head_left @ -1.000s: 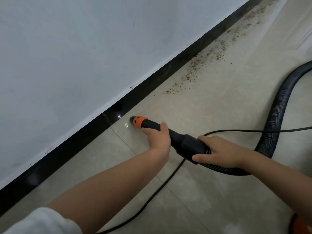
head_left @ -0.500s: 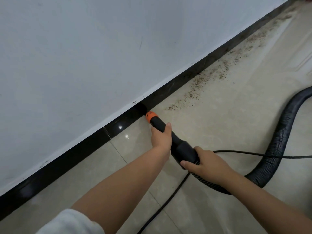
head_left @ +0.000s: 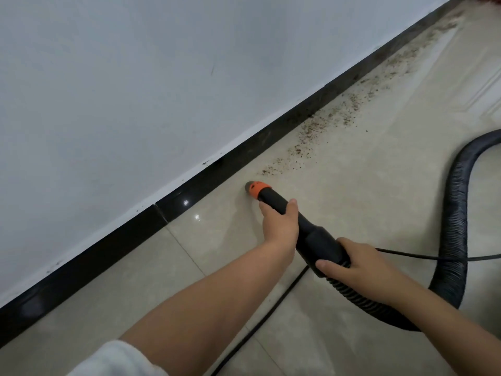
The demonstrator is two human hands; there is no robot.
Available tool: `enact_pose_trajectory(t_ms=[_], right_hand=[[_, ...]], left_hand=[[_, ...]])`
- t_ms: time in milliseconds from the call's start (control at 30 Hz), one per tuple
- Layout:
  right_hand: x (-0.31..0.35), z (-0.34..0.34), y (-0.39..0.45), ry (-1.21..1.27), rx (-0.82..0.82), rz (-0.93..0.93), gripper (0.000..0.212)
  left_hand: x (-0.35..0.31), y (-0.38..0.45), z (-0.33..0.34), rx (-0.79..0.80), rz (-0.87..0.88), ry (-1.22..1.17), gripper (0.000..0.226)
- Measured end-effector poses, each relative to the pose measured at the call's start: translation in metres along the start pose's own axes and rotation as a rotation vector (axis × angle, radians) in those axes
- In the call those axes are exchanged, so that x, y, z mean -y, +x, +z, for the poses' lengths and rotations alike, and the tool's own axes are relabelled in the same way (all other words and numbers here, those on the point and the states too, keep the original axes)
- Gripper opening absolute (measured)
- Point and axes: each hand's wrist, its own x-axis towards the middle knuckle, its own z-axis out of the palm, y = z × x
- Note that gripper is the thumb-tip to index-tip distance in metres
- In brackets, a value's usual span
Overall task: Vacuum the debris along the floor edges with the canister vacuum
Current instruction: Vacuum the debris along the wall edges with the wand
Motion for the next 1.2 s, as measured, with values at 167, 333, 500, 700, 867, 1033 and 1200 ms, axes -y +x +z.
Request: enact_pose_trajectory(t_ms=[167,333,500,700,867,1033,1200], right_hand=[[0.005,0.002,0.004,0.012,0.140,-0.082,0.022],[0.023,0.020,0.015,-0.034,0.058,-0.080,0.031],[0.025,0.020,0.005,-0.109,-0.036,0.006,0.040],[0.008,0.008,0.011,-0.019,-0.066,0.085,0.037],[0.002,0.008,0.024,0.079,-0.053,0.068,0.034],[0.010,0.017,0.034,0.102,-0.003,0.038,0.042],[0.011,0.017,0.025,0.061,0.067,0.045,0.046]], left_hand=[[0.011,-0.015,-0.016,-0.143,0.013,-0.037,0.071],[0.004,0.013,-0.036,-0.092,0.005,-0.007,0.067],[-0.001,0.027,-0.027,0.060,-0.029,0.080,0.062],[-0.012,0.028,0.008,0.087,0.059,0.200,0.062],[-0.015,0.038,0.016,0.009,0.107,0.257,0.061],[-0.010,0.044,0.002,-0.073,0.165,0.197,0.059],[-0.001,0.039,-0.004,-0.062,0.171,0.133,0.057]])
